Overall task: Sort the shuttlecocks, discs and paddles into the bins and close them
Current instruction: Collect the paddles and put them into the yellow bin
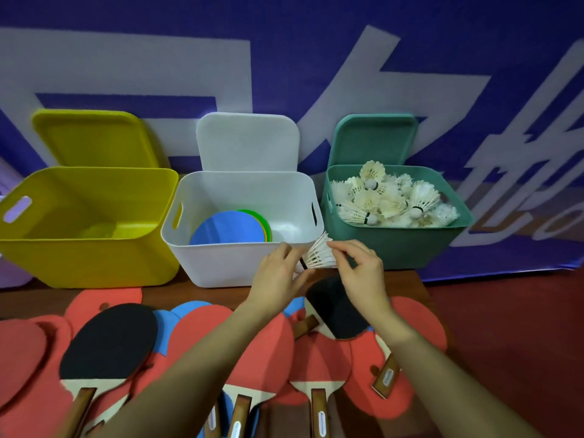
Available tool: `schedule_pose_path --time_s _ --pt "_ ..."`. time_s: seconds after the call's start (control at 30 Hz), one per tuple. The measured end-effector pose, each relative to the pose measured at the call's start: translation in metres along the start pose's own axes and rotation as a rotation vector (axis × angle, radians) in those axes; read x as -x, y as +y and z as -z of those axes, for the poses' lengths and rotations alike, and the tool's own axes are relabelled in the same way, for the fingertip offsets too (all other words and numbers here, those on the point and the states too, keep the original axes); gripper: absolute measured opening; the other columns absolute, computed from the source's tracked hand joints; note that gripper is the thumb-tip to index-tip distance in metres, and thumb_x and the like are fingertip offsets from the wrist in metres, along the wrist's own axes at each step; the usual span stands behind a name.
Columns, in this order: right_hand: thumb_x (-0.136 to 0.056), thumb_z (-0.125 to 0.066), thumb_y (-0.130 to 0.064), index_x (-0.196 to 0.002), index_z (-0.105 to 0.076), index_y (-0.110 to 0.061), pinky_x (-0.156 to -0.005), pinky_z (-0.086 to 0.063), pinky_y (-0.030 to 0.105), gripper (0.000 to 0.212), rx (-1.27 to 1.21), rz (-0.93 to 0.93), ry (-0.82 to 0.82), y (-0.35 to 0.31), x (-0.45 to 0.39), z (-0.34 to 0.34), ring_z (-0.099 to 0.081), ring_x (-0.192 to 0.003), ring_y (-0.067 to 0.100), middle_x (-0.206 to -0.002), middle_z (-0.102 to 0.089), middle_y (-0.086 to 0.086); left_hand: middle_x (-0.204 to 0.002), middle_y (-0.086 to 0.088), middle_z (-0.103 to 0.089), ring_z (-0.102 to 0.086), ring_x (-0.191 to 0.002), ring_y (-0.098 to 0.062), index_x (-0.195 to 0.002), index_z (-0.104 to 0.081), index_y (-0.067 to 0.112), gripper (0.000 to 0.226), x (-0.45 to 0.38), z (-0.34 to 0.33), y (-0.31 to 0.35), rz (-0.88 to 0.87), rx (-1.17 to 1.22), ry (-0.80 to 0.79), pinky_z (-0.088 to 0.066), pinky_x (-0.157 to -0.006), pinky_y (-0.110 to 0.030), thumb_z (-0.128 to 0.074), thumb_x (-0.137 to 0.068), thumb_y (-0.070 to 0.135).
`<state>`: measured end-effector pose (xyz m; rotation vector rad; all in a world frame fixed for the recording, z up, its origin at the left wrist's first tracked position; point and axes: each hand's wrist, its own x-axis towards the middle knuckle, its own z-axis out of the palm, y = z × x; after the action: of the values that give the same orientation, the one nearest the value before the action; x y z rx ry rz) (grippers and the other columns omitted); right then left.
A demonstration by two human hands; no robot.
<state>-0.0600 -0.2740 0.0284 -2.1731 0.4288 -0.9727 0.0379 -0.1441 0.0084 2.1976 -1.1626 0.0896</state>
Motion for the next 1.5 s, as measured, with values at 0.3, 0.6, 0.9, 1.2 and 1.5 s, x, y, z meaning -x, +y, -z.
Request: schedule_pose_path --time_s 0.3,0.6,0.9,1.2,1.5 --pt "-0.084 -0.065 -0.008 -0.105 -0.068 -0.011 -0.092 -0.044 0.050 0.022 -0.011 -0.005 -0.002 0.027 -0.093 0.065 -0.059 -0.093 0.016 -0.096 -0.060 -0.008 -0.108 -0.013 -0.059 -0.058 -0.094 -0.030 -0.116 -0.059 0.006 0.032 -0.111 -0.007 0.057 -0.105 0.040 0.087 -0.045 -0.082 -0.039 -0.061 -0.089 0.023" --pt "-0.090 -0.058 -0.016 -0.115 -0.064 -0.017 -0.095 -0.033 0.030 0.026 0.156 -0.036 -0.041 0.137 -0.164 0.148 -0.056 -0.106 0.018 -0.109 -0.062 -0.005 -0.107 -0.008 -0.059 -0.057 -0.096 -0.029 -0.127 -0.055 0.015 0.041 -0.216 -0.092 0.131 -0.144 -0.006 0.077 -0.046 -0.082 -0.042 -0.062 -0.087 0.020" --pt "-0.086 -0.063 -0.037 -0.129 -0.053 -0.032 -0.102 -0.034 0.035 0.045 0.268 -0.119 -0.422 0.217 -0.182 0.156 -0.049 -0.116 0.023 -0.126 -0.056 -0.006 -0.118 -0.005 -0.056 -0.048 -0.109 -0.026 -0.139 -0.040 0.030 0.045 -0.263 -0.162 0.134 0.180 -0.271 -0.022 -0.029 -0.091 -0.035 -0.048 -0.094 0.032" --pt "-0.097 -0.043 -0.037 -0.139 -0.038 -0.012 -0.101 -0.024 0.035 0.049 0.592 -0.158 -0.294 0.234 -0.196 0.159 -0.040 -0.124 0.022 -0.135 -0.045 0.005 -0.156 0.006 -0.017 -0.011 -0.143 -0.018 -0.148 -0.019 0.027 0.050 -0.266 -0.181 0.141 0.159 -0.361 -0.327 -0.009 -0.112 -0.043 -0.022 -0.100 0.042" --pt "-0.097 -0.012 -0.054 -0.150 -0.001 -0.017 -0.114 0.009 0.046 0.066 0.747 -0.207 -0.712 0.239 -0.200 0.148 0.003 -0.145 0.009 -0.158 0.001 -0.002 -0.159 0.002 -0.001 0.007 -0.145 -0.020 -0.151 -0.006 0.022 0.058 -0.252 -0.174 0.139 0.189 -0.484 -0.379 0.006 -0.115 -0.044 -0.017 -0.099 0.047"
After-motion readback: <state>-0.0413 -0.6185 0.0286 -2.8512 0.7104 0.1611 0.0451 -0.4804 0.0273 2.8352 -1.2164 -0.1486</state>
